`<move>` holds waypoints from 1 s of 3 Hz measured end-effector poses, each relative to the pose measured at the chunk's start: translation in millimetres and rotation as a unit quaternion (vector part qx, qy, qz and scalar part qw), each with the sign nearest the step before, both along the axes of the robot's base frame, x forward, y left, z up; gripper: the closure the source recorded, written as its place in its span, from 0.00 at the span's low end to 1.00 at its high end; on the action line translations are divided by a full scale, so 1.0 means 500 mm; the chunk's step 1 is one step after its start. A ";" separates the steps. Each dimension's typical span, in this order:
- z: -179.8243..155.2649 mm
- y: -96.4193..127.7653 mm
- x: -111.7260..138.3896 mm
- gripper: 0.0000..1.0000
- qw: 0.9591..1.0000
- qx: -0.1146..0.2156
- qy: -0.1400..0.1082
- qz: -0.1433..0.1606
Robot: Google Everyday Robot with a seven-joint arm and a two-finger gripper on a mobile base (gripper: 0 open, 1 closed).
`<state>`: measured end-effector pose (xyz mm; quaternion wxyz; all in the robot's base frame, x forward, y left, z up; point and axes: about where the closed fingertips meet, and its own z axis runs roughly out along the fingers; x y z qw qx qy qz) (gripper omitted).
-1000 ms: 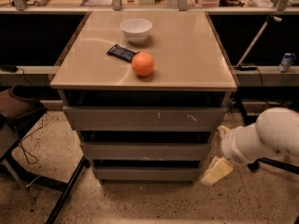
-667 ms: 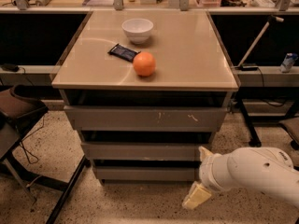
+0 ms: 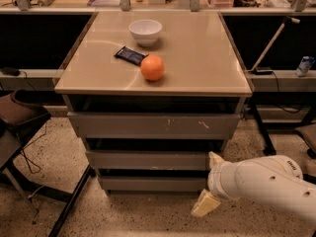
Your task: Open middle drawer
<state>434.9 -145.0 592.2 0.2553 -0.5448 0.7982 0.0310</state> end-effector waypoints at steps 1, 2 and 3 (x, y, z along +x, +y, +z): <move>0.013 -0.047 0.045 0.00 0.995 -0.055 -0.085 -0.003; -0.009 -0.052 0.041 0.00 0.996 -0.052 -0.074 -0.008; -0.091 -0.045 0.058 0.00 0.998 -0.034 -0.052 -0.011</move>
Offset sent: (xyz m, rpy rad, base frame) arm 0.0080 -0.0163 -0.0010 -0.0896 -0.0950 -0.0039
